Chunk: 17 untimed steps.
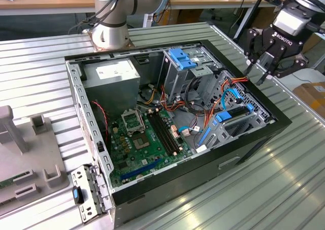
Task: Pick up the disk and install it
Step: 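Insert the first disk wire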
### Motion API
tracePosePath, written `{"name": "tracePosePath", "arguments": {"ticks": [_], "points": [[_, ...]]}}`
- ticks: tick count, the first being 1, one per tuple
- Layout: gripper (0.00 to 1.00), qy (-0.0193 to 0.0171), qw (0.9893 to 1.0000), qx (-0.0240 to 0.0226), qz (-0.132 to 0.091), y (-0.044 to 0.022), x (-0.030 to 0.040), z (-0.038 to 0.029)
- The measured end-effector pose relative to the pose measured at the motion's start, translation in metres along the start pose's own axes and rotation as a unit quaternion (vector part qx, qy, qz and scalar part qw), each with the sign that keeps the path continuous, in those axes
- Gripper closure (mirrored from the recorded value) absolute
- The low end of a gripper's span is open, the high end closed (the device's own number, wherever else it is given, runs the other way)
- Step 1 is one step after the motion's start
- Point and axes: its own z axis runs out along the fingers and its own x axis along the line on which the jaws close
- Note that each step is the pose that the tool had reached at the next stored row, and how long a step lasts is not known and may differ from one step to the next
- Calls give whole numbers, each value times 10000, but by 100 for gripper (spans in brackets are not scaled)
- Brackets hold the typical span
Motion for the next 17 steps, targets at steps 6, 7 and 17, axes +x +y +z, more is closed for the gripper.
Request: {"name": "tracePosePath", "arguments": {"ticks": [6,7,17], "points": [[56,7,9985,-15,-543,0,1,21],[56,8,9978,-19,-663,0,1,23],[56,10,9964,-24,-852,0,0,-3]]}}
